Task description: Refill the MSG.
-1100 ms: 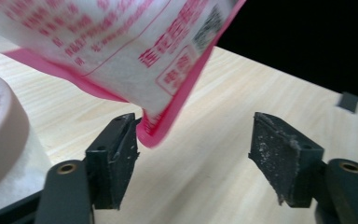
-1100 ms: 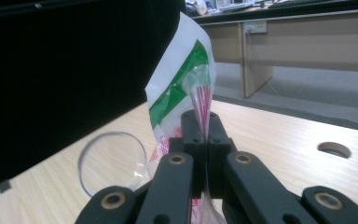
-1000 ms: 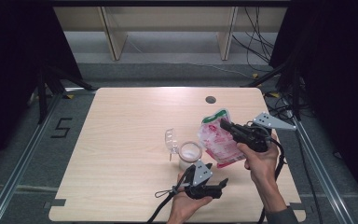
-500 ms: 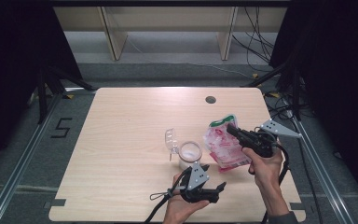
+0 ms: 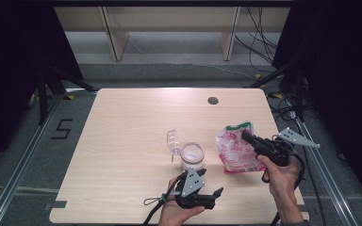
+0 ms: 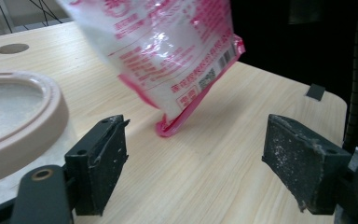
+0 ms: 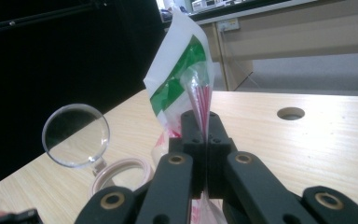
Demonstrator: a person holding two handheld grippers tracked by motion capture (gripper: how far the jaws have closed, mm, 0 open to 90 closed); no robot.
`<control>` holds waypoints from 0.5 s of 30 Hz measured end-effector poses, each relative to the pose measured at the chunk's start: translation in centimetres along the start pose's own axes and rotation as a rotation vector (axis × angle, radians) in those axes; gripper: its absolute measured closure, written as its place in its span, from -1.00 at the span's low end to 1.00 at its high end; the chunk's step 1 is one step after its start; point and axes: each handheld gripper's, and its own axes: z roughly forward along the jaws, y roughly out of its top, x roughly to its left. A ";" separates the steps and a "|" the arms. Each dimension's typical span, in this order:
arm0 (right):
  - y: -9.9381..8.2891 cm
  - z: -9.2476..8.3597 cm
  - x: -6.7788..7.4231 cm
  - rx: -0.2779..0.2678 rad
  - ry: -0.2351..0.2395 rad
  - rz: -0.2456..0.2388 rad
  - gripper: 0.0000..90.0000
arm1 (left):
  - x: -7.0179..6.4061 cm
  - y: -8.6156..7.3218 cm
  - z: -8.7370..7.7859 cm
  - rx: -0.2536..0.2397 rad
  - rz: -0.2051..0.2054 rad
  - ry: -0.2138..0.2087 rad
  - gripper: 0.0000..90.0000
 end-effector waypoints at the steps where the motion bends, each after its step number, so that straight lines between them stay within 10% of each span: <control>1: -0.1 -0.3 -0.2 -0.002 0.001 -0.009 1.00 | 0.1 0.0 -0.3 -0.004 0.010 0.009 -0.53; 15: -2.0 -3.6 -2.2 -0.019 -0.066 0.049 1.00 | 0.8 -0.1 -1.8 -0.034 0.013 0.055 -0.51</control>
